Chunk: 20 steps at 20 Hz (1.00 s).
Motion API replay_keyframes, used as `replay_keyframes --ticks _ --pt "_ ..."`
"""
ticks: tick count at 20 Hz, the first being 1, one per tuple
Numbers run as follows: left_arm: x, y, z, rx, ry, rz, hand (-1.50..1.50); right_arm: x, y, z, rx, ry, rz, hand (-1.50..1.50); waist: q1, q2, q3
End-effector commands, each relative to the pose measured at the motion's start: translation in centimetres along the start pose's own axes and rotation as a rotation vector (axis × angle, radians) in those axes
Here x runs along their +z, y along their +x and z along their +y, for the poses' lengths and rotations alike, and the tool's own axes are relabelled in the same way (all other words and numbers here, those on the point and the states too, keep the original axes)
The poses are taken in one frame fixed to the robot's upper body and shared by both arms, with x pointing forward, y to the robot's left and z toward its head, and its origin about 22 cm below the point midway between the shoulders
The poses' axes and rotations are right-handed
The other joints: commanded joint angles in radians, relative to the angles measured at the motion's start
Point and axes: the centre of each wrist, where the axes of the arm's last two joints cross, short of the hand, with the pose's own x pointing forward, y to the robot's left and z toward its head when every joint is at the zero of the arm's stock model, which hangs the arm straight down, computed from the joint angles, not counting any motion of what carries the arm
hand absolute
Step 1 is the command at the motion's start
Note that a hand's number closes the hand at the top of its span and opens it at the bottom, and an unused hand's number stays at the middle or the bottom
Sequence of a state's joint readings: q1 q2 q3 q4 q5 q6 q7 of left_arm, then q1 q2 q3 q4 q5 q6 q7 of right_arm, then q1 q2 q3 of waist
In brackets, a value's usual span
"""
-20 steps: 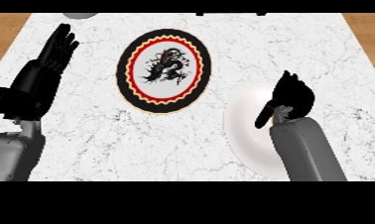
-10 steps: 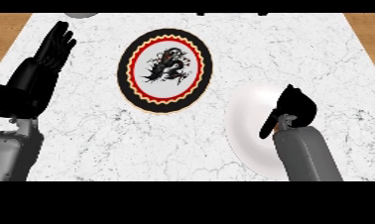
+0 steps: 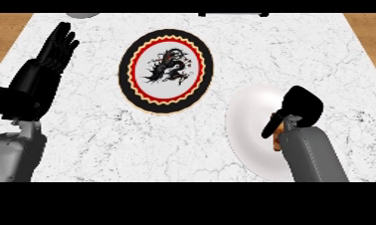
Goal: Pick the croissant from the plate and place it in the plate
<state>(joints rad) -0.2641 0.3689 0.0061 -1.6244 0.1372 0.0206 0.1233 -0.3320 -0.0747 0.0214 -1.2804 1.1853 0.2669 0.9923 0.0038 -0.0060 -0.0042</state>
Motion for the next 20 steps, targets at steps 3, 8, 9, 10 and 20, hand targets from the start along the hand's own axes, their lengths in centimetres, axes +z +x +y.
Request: replay_keyframes --ticks 3,8,9,10,20 --pt "-0.6 -0.5 -1.3 0.012 -0.023 -0.004 0.0 -3.7 0.3 -2.9 0.088 -0.151 -0.145 1.5 0.019 0.016 0.006" --pt "-1.1 1.0 -1.6 0.018 -0.076 -0.066 0.0 -1.9 2.1 -7.6 0.189 -0.163 -0.668 1.5 0.124 0.052 0.014" --pt "-1.2 0.7 -1.7 0.024 -0.079 -0.062 0.0 -1.8 2.3 -9.1 0.187 -0.187 -0.751 1.5 0.12 0.056 0.012" --pt "-1.2 1.3 -2.0 0.025 -0.097 -0.081 0.0 -2.4 2.0 -9.7 0.195 -0.205 -0.788 1.5 0.134 0.057 0.015" --pt "-1.9 1.4 -3.6 0.022 -0.101 -0.071 0.0 -5.4 0.6 -18.8 0.003 -0.248 -1.419 1.5 0.101 0.05 0.012"
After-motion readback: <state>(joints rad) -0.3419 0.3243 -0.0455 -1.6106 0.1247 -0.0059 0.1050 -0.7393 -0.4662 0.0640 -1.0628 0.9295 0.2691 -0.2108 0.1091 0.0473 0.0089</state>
